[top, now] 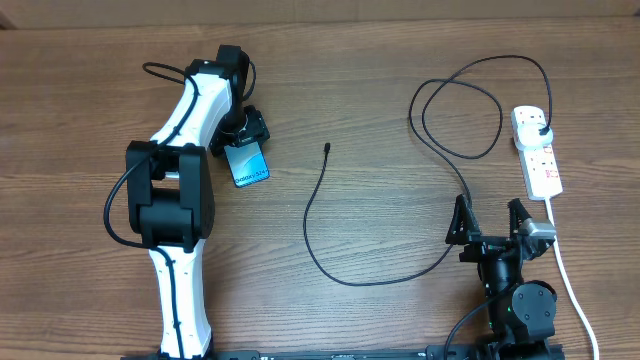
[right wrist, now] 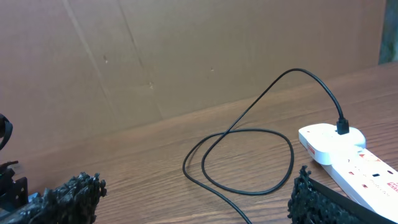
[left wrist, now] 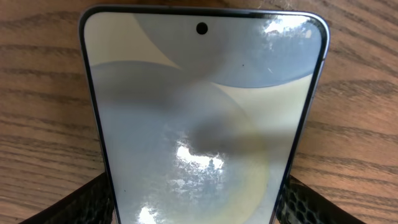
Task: Plug charger to phone and switch on socket
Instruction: 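Lift the phone with the left gripper and carry it rightward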
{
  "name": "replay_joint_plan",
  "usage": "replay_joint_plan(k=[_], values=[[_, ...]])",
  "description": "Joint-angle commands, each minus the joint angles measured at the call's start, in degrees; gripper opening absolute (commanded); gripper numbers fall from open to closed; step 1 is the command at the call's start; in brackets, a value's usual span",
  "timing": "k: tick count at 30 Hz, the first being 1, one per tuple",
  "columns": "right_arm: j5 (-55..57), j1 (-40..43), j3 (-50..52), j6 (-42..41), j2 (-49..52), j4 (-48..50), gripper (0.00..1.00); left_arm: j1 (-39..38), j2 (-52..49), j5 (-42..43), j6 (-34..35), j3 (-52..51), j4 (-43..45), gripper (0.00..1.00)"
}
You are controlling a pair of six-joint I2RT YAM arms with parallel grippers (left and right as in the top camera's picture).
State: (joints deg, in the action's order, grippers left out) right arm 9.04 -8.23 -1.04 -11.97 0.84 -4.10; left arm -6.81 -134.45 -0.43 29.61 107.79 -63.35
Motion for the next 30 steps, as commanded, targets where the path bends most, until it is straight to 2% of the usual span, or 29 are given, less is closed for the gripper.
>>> replay_joint_plan(k=[1, 15, 20, 30], values=[[0.5, 0.3, 0.6, 0.2, -0.7, 0.3, 1.0, 0.5, -5.1, 0.5, -0.7, 0.0, -2.1, 0.72], [0.5, 0.3, 0.6, 0.2, -0.7, 0.3, 1.0, 0.4, -5.1, 3.4, -1.4, 21.3, -15.6, 0.71], [0.5, 0.3, 0.6, 0.2, -0.7, 0.3, 1.0, 0.4, -5.1, 3.7, -3.6, 27.5, -20.4, 0.71], [0.5, 0.3, 0.6, 0.2, -0.7, 0.3, 1.0, 0.4, -5.1, 16.6, -10.6, 36.3, -26.8, 0.72]])
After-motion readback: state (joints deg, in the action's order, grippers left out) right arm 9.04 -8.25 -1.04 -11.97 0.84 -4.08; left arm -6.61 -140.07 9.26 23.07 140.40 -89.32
